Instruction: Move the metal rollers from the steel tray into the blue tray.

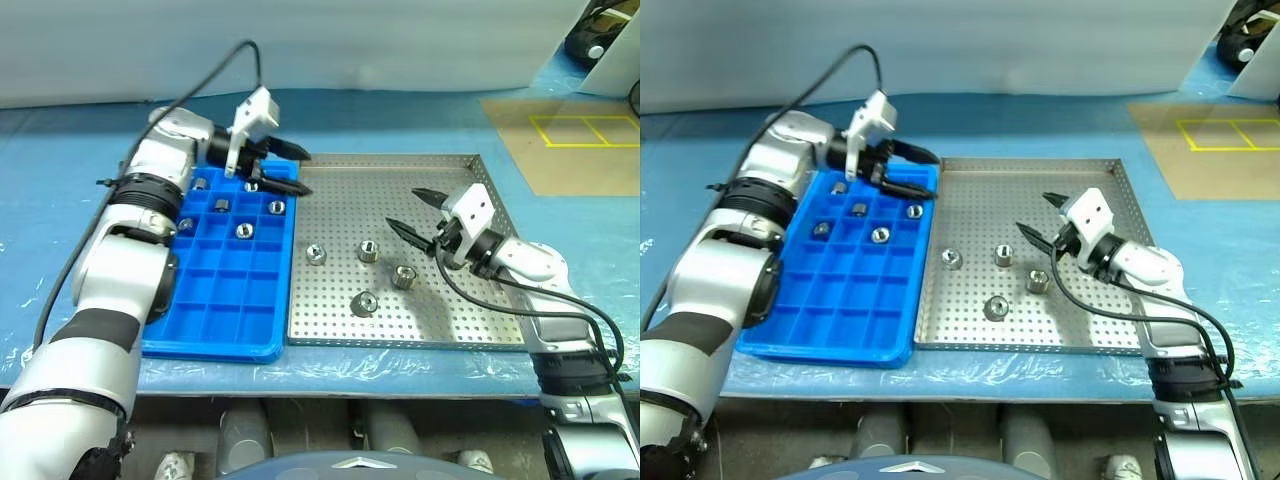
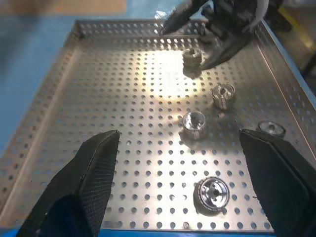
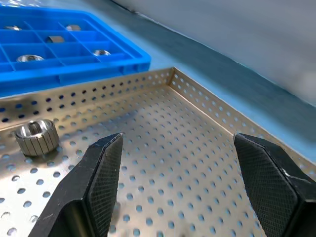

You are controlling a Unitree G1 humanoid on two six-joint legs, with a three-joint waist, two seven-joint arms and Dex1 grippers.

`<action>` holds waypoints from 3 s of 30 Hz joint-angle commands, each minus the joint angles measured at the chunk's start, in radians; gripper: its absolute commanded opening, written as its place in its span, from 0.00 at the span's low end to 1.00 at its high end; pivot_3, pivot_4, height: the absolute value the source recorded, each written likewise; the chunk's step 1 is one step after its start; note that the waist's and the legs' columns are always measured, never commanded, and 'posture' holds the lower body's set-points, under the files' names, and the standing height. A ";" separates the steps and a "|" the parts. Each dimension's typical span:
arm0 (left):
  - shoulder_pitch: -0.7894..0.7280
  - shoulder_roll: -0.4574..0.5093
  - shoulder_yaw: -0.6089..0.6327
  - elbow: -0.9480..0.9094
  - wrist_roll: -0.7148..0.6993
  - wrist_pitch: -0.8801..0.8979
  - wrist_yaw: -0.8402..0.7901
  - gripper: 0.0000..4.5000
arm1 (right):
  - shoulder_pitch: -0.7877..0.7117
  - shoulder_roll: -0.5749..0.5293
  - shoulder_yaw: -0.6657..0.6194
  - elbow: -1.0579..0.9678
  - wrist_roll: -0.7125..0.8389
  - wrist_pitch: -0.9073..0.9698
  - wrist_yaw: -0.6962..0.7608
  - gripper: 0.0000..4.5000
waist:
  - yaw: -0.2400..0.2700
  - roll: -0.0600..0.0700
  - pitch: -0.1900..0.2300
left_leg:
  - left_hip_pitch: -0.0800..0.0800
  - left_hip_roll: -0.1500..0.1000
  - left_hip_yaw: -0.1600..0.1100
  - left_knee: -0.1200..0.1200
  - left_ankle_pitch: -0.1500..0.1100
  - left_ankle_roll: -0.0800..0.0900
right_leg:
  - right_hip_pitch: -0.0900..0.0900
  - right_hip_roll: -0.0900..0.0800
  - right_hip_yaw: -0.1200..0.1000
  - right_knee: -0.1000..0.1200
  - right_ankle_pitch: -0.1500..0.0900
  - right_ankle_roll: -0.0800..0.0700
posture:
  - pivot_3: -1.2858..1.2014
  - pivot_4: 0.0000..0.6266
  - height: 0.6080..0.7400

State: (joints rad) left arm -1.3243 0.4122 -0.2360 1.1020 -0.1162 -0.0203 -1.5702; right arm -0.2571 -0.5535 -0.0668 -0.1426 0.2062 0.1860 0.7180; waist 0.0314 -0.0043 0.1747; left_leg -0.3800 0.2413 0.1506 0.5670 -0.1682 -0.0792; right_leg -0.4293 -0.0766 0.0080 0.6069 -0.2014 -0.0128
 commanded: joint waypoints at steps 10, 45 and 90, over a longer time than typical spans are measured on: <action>-0.048 -0.127 -0.140 0.178 0.234 -0.242 -0.044 0.91 | 0.193 0.018 -0.072 -0.260 0.018 0.077 -0.135 0.81 | -0.029 -0.001 0.000 | 0.003 -0.001 0.002 0.001 -0.001 0.001 | 0.002 0.000 0.004 -0.001 0.001 0.001 | 0.32 0.24 1.00; 0.082 -0.137 -0.223 0.213 0.531 -0.352 0.145 0.82 | 0.245 0.026 -0.056 -0.303 0.008 0.091 -0.193 0.83 | -0.078 0.000 0.000 | 0.010 -0.001 0.007 0.003 -0.005 0.007 | 0.007 0.002 0.012 -0.001 0.000 0.003 | 0.31 0.24 1.00; 0.096 -0.113 -0.131 0.187 0.465 -0.318 0.138 0.39 | 0.110 -0.083 0.121 -0.222 0.076 0.123 0.117 0.83 | -0.075 0.000 -0.002 | 0.012 -0.003 0.009 -0.001 -0.006 0.009 | 0.006 0.002 0.018 -0.002 0.001 0.003 | 0.35 0.24 1.00</action>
State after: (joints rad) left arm -1.2335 0.2884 -0.3917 1.2676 0.3707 -0.3628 -1.3995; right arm -0.1459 -0.6397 0.0553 -0.3250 0.2850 0.3320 0.8408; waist -0.0436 -0.0047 0.1730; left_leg -0.3677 0.2385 0.1597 0.5664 -0.1743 -0.0698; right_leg -0.4241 -0.0741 0.0256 0.6051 -0.2008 -0.0099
